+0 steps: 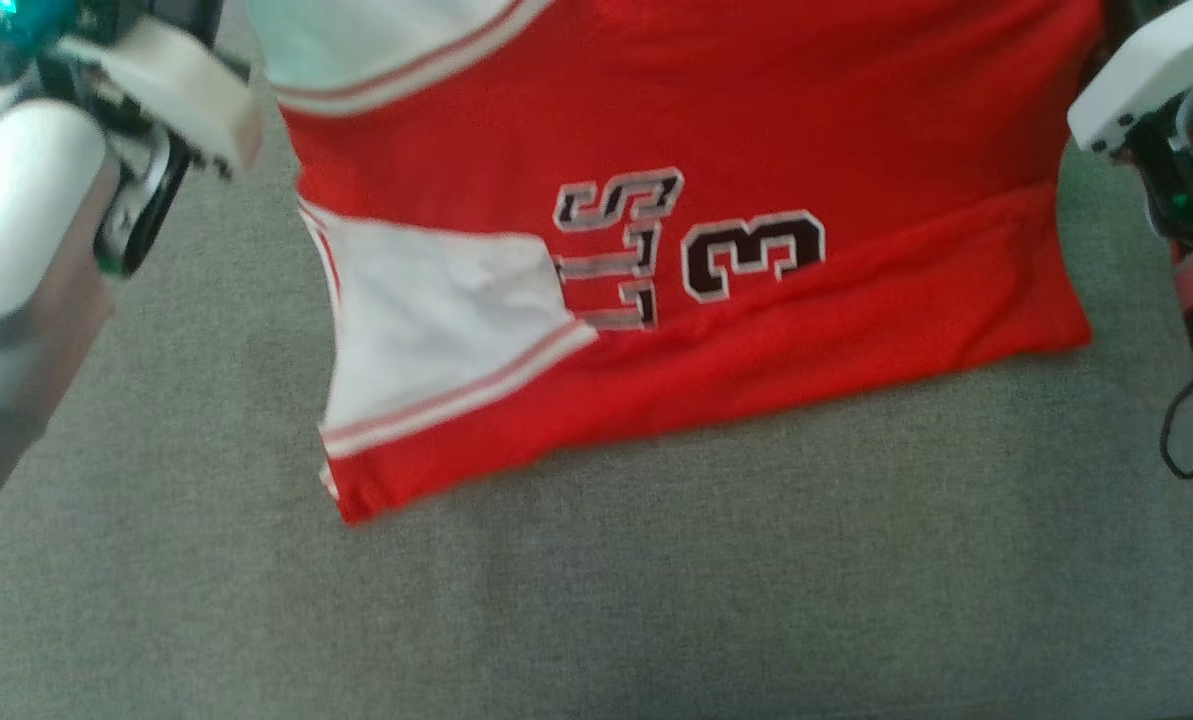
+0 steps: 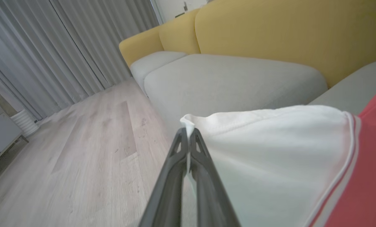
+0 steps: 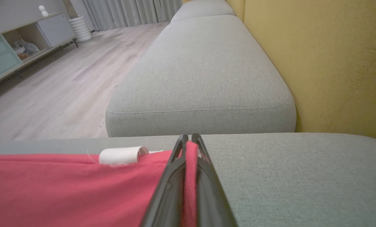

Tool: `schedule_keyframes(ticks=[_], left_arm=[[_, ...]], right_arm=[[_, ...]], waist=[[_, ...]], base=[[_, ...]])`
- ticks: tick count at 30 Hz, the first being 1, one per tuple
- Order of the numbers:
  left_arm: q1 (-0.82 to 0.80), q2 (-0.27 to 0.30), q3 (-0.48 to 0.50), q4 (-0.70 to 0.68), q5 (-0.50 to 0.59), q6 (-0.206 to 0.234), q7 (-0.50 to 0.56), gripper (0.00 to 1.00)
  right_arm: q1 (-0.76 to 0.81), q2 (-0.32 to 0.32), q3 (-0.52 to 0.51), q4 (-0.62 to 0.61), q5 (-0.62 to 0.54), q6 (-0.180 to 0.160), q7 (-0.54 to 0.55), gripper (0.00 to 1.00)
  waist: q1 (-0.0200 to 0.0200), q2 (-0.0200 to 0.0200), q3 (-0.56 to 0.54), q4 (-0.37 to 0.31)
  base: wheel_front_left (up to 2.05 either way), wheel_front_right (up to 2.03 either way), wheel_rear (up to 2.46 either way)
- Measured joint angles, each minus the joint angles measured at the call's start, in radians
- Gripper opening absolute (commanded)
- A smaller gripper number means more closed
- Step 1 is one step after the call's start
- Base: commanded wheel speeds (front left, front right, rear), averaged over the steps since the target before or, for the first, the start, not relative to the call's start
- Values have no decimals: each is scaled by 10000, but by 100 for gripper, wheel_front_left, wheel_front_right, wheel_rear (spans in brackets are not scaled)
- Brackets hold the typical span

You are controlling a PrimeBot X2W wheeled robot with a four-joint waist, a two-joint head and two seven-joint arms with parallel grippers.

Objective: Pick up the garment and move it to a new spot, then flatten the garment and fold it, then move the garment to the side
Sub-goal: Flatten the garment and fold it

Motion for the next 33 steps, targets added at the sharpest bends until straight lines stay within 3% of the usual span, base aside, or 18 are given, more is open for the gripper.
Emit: schedule_keyframes(ticks=[5, 12, 16, 23, 30, 33], left_arm=[[-528, -629, 100, 1158, 77, -84, -851, 0], [-337, -909, -92, 2090, 12, -874, -940, 0], [176, -790, -533, 2057, -115, -1354, -395, 0], [1563, 54, -1327, 736, -408, -1522, 972, 0], [3120, 1394, -1944, -2351, -1659, -1549, 3555, 0], [3419, 1672, -2025, -3164, -1925, -1315, 4134, 0]], right_arm=[[-384, 100, 56, 485, 362, 0, -476, 0], [-205, 140, 579, 779, 1151, 0, -725, 0], [528, -157, 1198, 522, 1927, 0, -522, 0], [1978, -1035, 2339, -180, 3043, 0, 50, 0], [2701, -2052, 3588, -851, 3651, 2, 1072, 0], [2862, -2295, 3885, -997, 3695, 2, 1338, 0]], waist=[[0, 0, 82, -25], [-2, 0, -198, 66], [-2, 0, -520, 167], [-3, 0, -1156, 339], [-4, 1, -1613, 469], [-3, 0, -1686, 491]], base=[[0, 0, 0], [0, 0, 0], [0, 0, 0], [0, 0, 0], [0, 0, 0], [0, 0, 0]])
